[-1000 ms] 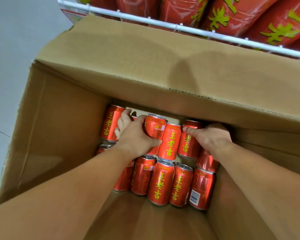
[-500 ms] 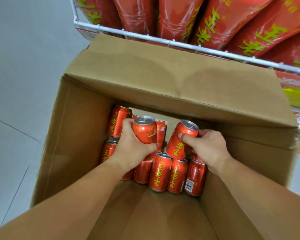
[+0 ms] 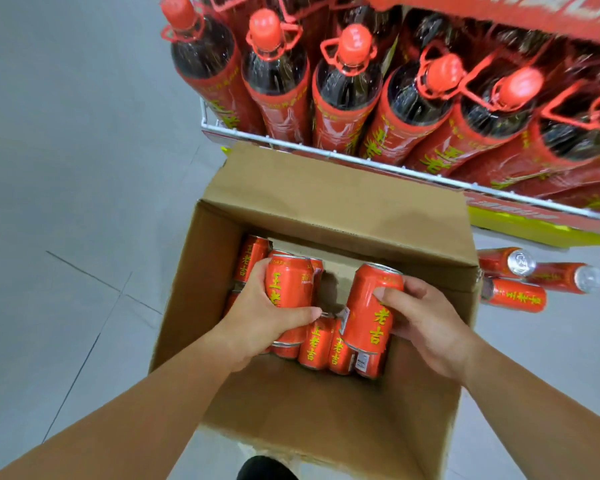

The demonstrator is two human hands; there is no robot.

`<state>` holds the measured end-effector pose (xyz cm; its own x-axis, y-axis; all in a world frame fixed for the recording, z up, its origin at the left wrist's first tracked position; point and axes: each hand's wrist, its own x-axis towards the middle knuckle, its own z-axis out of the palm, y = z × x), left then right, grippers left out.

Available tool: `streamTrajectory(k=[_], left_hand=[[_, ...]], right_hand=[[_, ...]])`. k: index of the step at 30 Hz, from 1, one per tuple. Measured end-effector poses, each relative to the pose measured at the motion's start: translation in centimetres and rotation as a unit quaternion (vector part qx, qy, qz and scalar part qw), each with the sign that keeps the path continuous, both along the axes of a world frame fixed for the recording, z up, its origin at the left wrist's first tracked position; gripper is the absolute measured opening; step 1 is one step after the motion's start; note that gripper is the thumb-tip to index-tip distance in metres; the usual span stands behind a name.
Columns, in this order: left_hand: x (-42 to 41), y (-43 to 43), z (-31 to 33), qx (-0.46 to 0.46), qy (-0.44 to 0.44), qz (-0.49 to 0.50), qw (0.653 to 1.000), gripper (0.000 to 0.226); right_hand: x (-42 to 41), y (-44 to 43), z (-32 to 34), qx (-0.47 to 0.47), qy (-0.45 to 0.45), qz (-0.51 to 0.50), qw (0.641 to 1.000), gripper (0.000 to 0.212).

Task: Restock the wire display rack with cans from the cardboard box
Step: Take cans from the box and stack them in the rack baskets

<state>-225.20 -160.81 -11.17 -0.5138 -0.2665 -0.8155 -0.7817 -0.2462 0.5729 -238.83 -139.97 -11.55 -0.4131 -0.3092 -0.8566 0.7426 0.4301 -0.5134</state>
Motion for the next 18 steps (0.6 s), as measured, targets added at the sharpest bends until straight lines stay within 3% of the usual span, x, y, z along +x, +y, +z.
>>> streamTrajectory(k=[5, 9, 12, 16, 18], left_hand=[[-0.7, 0.1, 7.2, 0.01, 0.028, -0.014, 0.999, 0.1], [-1.8, 0.3, 14.0, 0.012, 0.049, -0.023, 0.998, 0.091], [-2.8, 0.7, 20.0, 0.004, 0.071, -0.038, 0.997, 0.089], [-4.1, 1.4, 28.8, 0.008, 0.102, -0.062, 0.993, 0.093], [-4.9, 1.6, 33.2, 0.004, 0.12, -0.069, 0.99, 0.093]], right_hand=[[-0.3, -0.1, 7.4, -0.003, 0.023, -0.013, 1.0, 0.024], [-0.4, -0.3, 13.9, 0.0, 0.049, -0.042, 0.998, 0.027], [-0.5, -0.3, 19.8, -0.011, 0.07, -0.057, 0.996, 0.013], [-0.6, -0.3, 28.6, -0.035, 0.071, -0.11, 0.991, 0.027], [-0.8, 0.1, 33.1, -0.057, 0.085, -0.132, 0.986, 0.022]])
